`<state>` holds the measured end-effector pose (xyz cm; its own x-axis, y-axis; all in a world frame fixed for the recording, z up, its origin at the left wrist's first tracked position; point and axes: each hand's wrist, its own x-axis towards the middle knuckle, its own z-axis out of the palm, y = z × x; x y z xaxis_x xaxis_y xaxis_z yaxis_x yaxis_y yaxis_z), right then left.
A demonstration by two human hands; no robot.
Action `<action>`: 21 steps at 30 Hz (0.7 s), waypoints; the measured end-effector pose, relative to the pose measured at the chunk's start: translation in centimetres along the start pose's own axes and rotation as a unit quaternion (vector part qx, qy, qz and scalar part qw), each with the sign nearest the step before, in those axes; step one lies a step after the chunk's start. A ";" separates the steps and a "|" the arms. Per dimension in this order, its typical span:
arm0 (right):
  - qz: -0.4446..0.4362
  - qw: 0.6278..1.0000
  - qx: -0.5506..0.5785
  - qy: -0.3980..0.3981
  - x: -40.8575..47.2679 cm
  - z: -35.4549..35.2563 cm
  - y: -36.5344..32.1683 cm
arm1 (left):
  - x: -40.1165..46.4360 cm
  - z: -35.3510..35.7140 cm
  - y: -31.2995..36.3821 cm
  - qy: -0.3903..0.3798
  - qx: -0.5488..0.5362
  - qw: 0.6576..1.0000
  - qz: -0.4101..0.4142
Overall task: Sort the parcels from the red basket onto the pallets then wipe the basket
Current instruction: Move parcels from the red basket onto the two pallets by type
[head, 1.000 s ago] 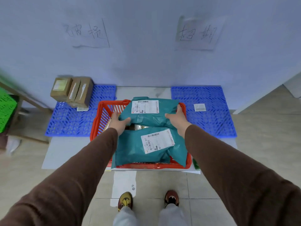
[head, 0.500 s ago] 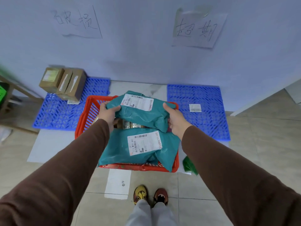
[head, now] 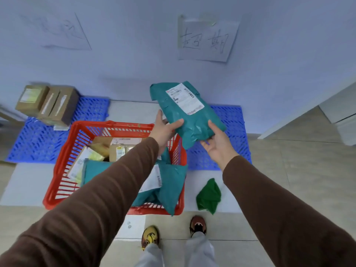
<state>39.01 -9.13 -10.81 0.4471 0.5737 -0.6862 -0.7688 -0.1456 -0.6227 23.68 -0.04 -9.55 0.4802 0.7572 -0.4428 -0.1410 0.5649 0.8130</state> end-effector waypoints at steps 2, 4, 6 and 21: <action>-0.009 1.000 -0.005 -0.006 0.9 -1.5 -1.5 | 1.1 2.8 -1.6 0.004 0.020 1.000 -0.012; -0.010 1.000 -0.014 -0.014 1.9 -3.2 -2.7 | 2.6 4.9 -3.0 0.014 0.038 0.999 -0.019; -0.009 0.999 -0.026 -0.022 3.1 -4.7 -3.8 | 4.0 6.5 -4.2 0.034 0.059 0.997 -0.026; 0.005 0.980 -0.200 -0.006 14.9 -9.6 -3.1 | 15.2 9.4 -9.9 0.113 0.258 0.958 -0.060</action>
<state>52.41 -7.86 -22.69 0.4329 0.5792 -0.6908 -0.5324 -0.4541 -0.7144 40.51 2.81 -20.77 0.2578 0.7822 -0.5672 0.3780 0.4586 0.8043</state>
